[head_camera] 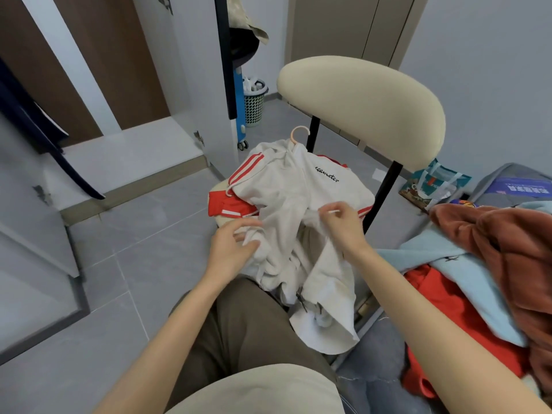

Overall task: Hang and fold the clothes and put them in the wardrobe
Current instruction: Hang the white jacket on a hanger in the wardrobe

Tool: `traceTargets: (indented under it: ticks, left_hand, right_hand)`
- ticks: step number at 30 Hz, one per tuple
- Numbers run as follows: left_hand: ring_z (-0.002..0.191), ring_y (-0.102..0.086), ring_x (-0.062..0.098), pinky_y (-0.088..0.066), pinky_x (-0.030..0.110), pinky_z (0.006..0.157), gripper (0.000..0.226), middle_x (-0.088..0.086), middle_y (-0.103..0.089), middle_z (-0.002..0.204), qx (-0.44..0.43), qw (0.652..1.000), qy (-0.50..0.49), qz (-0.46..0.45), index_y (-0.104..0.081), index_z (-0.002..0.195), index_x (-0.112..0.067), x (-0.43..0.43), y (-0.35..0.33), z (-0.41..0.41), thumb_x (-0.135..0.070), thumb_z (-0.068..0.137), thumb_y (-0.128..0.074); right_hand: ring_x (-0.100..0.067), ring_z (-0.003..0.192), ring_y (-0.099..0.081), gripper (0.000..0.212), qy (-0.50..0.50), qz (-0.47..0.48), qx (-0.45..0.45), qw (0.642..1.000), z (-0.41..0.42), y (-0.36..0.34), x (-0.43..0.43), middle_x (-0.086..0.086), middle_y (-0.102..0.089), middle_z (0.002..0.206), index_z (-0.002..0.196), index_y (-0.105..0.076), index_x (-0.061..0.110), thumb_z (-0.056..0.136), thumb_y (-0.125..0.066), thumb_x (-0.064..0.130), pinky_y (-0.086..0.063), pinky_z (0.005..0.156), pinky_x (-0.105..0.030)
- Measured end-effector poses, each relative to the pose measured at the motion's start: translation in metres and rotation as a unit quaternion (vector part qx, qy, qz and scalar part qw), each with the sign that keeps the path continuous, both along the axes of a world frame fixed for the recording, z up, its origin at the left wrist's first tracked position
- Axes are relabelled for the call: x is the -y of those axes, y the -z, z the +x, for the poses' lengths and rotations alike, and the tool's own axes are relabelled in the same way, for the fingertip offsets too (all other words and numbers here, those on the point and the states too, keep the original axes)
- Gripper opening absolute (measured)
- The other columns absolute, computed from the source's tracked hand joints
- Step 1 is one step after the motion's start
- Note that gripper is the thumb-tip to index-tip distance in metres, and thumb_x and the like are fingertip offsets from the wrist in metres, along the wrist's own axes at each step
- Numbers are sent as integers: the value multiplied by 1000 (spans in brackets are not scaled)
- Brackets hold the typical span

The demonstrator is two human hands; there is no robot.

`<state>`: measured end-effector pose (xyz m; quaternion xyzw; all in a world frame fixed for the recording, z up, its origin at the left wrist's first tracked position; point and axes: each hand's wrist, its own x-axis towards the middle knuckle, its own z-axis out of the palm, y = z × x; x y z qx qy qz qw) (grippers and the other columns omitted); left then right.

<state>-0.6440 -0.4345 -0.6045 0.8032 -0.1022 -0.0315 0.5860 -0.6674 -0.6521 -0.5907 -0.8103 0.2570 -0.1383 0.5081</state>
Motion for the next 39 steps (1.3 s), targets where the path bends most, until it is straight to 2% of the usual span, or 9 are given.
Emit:
traceTargets:
  ticks: [3,5,10,15,22,26,31,35,39]
  left_hand:
    - [103,-62,6,-49,16,87,39,-5,-65,108,89,986,-99,-99,-67,91,-25,10,-20,11,12,77,-62]
    - [106,-60,2,-48,14,90,40,-6,-62,112,115,979,-94,-136,-63,98,-22,21,-29,20,13,79,-60]
    - [127,-41,-5,-35,16,107,65,-11,-41,138,-34,984,148,-98,-44,133,-19,47,-4,31,18,81,-58]
    - [130,-40,10,-31,23,110,61,-1,-40,143,-36,986,139,84,-36,144,-9,38,47,15,-2,90,-62]
    - [77,-51,15,-38,10,59,7,6,-52,90,-110,985,-122,56,-48,93,-10,15,63,-10,-13,94,-55]
    - [56,-40,15,-33,27,57,42,2,-40,61,-252,965,-46,52,-40,61,-15,16,58,-10,-31,99,-49]
    - [89,-60,23,-46,26,73,37,11,-65,107,-351,930,-76,-82,-65,110,-8,25,54,-1,-41,95,-56]
    - [68,-50,10,-38,19,58,22,3,-65,90,-342,923,-104,-143,-65,111,-6,25,54,4,-20,95,-59]
    - [85,-65,16,-51,26,76,11,7,-68,99,-357,889,-82,-275,-61,104,-6,22,52,11,-12,96,-56]
  right_hand:
    - [1,71,-50,17,147,15,239,960,8,-42,5,15,-53,78,83,-50,30,91,-50,15,-39,65,-11]
    - [8,75,-53,9,138,4,285,948,17,-55,4,16,-57,83,89,-52,28,93,-53,20,-41,70,-9]
    - [-5,110,-58,28,-86,58,15,994,39,-16,1,1,-56,128,125,-53,18,97,-55,19,-48,93,-24]
    - [-16,134,-40,44,-287,-84,-185,936,22,34,4,3,-45,145,138,-50,20,94,-59,21,-28,105,-22]
    - [-21,111,-41,47,-262,-231,-84,933,-19,68,-22,-2,-44,122,128,-51,22,85,-68,29,-31,84,-20]
    - [-25,110,-42,60,-285,-275,-88,914,-20,74,-44,-6,-39,128,134,-45,24,80,-68,39,-45,87,-33]
    - [-26,110,-40,71,-260,-338,-138,894,-18,86,-65,-4,-35,132,132,-38,21,77,-61,58,-44,85,-37]
    - [-25,97,-48,44,-264,-394,-111,873,-12,79,-62,-7,-46,120,123,-50,14,84,-55,34,-44,76,-35]
    - [-26,81,-54,22,-246,-364,-45,897,-22,66,-34,-6,-53,99,105,-63,13,84,-57,15,-42,60,-35]
